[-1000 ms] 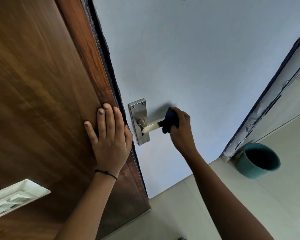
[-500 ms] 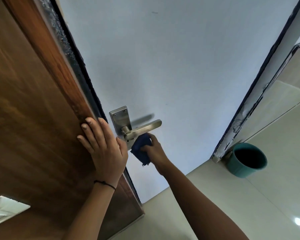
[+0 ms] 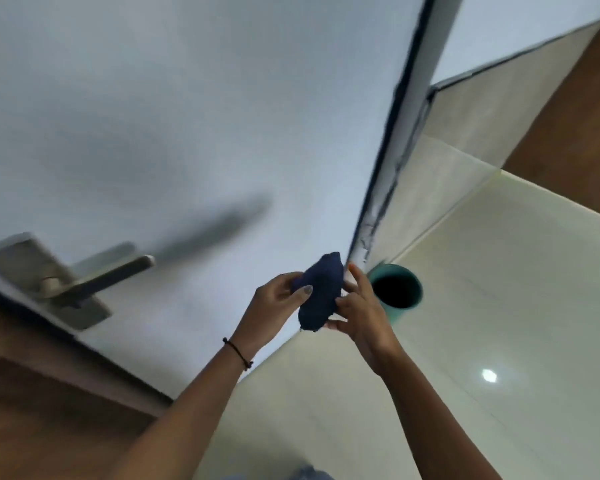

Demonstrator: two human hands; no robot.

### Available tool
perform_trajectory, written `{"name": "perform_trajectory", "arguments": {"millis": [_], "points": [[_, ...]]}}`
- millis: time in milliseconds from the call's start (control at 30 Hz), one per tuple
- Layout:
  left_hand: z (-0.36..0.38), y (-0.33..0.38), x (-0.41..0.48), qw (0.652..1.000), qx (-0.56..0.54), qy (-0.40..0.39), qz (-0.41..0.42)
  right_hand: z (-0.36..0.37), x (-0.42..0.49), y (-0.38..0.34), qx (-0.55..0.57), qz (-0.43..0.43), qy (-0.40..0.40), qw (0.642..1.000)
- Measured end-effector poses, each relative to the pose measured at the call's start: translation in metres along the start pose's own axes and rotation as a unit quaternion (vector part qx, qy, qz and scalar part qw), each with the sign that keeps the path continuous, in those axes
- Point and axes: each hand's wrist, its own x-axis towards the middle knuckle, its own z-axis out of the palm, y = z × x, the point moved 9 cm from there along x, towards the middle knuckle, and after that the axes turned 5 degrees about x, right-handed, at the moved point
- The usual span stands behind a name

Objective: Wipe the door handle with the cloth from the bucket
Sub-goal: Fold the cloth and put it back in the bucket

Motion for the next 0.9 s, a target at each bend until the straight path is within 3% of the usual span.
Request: {"name": "perform_trajectory", "arguments": {"millis": [267, 433, 567, 667, 767, 900], "points": [[0.144, 0.028, 0.056, 0.992, -0.031, -0.118, -0.023, -0.158, -0.009, -0.034, -0.159, 0.001, 0.142, 0.977], [0.210, 0.037, 0.122, 0.974, -0.053, -0.211, -0.057, -0.223, 0.040, -0.038, 0.008, 0.045, 0.116, 0.992], [0.256, 0.012, 0.208, 0.968, -0.091, -0.194, -0.128, -0.263, 0.111, -0.023, 0.066, 0.095, 0.075, 0.990], [0.295, -0.028, 0.286, 0.963, -0.096, -0.155, -0.199, -0.322, 0.169, -0.005, 0.063, 0.139, 0.158, 0.976], [0.349, -0.068, 0.341, 0.936, -0.108, -0.192, -0.275, -0.387, 0.216, 0.007, -0.003, 0.184, 0.277, 0.943], [0.403, -0.121, 0.409, 0.928, -0.042, -0.203, -0.309, -0.455, 0.284, 0.025, -0.109, 0.205, 0.333, 0.914]]}}
